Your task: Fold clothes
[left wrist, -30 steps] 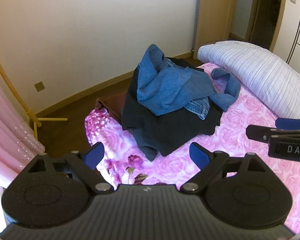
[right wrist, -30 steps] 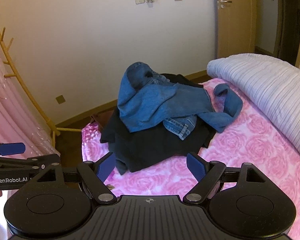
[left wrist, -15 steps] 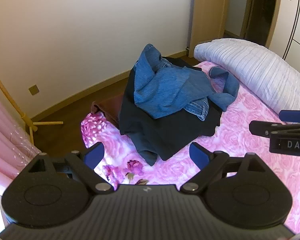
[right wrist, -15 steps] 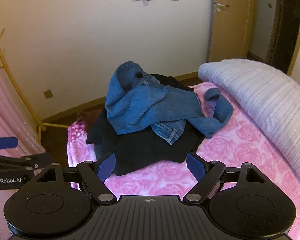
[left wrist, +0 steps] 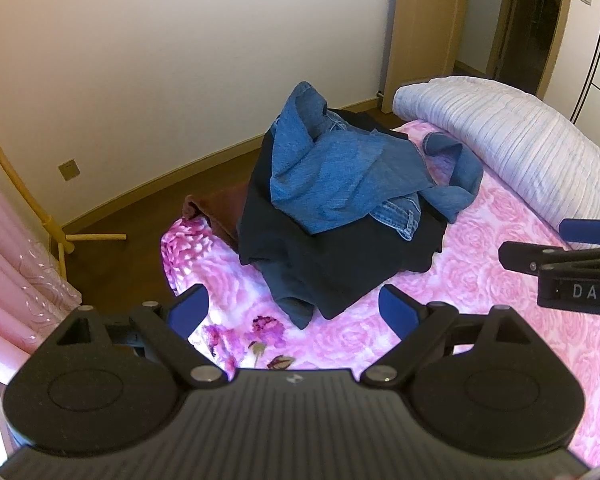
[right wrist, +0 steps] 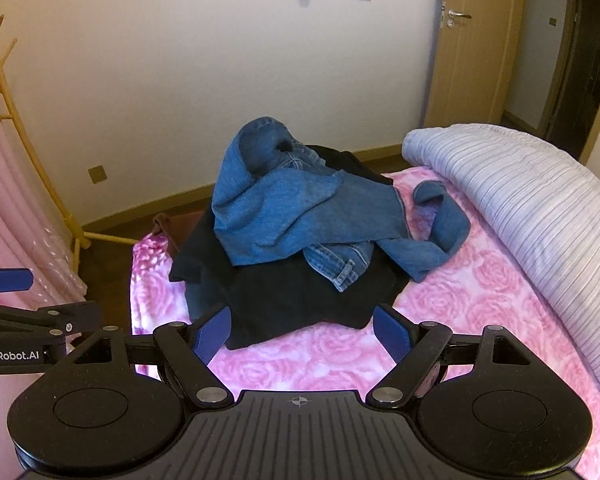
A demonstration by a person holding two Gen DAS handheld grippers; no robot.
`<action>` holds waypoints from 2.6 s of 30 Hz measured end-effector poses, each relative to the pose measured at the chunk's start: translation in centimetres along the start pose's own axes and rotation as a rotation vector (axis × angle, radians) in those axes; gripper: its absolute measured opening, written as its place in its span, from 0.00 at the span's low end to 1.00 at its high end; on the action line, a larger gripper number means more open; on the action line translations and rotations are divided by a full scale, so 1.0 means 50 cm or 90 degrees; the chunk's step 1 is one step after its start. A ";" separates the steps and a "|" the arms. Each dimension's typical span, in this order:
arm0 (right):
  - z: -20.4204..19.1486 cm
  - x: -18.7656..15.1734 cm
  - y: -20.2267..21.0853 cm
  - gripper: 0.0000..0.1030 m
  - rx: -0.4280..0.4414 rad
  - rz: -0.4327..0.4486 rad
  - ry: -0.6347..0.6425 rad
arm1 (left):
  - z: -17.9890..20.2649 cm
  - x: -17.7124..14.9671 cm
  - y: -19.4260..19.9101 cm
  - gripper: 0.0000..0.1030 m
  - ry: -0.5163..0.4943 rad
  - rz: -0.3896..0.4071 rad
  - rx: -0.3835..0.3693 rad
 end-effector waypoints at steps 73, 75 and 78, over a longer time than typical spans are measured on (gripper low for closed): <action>0.072 0.248 -0.678 0.35 -0.001 -0.123 0.234 | 0.028 0.499 -0.577 0.05 -0.333 0.046 -0.265; 0.093 0.258 -0.660 0.14 0.016 -0.121 0.191 | 0.052 0.498 -0.513 0.04 -0.367 0.074 -0.281; 0.134 0.248 -0.573 0.02 0.029 -0.099 0.138 | 0.106 0.463 -0.402 0.04 -0.431 0.105 -0.324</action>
Point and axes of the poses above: each gripper's, at about its wrist camera, not at the fingertips, and y roughly against the way its jaws point, z to its right, x to its top, the point moved 9 cm from there along -y, roughly the way its jaws point, and after that the axes turned 8 degrees about -z, right-handed, at the moved point
